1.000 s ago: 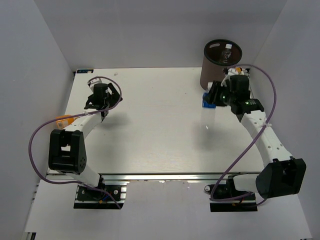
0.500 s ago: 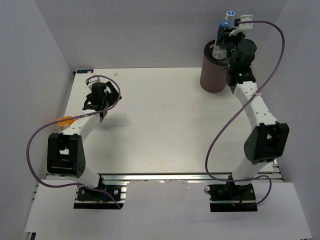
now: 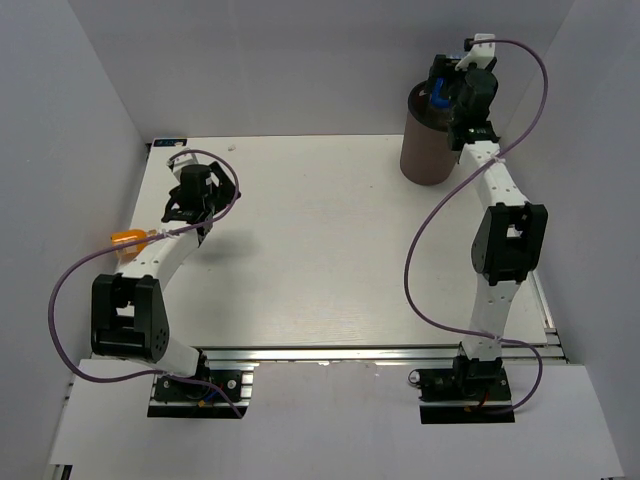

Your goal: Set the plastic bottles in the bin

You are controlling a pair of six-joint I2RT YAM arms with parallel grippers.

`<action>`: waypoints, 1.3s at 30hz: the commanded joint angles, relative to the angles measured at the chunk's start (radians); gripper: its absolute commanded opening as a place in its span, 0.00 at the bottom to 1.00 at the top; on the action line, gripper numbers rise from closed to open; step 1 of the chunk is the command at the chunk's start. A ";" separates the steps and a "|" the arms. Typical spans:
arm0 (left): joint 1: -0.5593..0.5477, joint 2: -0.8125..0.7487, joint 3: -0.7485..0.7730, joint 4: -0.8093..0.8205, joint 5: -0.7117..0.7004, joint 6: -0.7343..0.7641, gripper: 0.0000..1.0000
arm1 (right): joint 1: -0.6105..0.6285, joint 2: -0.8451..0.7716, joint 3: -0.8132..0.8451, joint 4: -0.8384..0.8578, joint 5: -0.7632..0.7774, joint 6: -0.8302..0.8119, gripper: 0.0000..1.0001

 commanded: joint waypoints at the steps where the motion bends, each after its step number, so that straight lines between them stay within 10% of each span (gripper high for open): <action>1: 0.005 -0.056 0.006 -0.006 -0.013 0.009 0.98 | -0.025 -0.046 0.116 -0.035 -0.043 0.037 0.89; 12: 0.005 -0.028 0.023 -0.011 0.004 0.009 0.98 | -0.275 -0.106 0.217 -0.354 -0.501 0.150 0.89; 21: 0.005 -0.002 0.040 -0.008 0.013 0.009 0.98 | -0.457 -0.165 -0.120 -0.414 -0.511 -0.054 0.89; 39: 0.005 0.070 0.127 -0.077 -0.071 0.012 0.98 | -0.369 0.240 -0.019 -0.445 -0.344 -0.175 0.89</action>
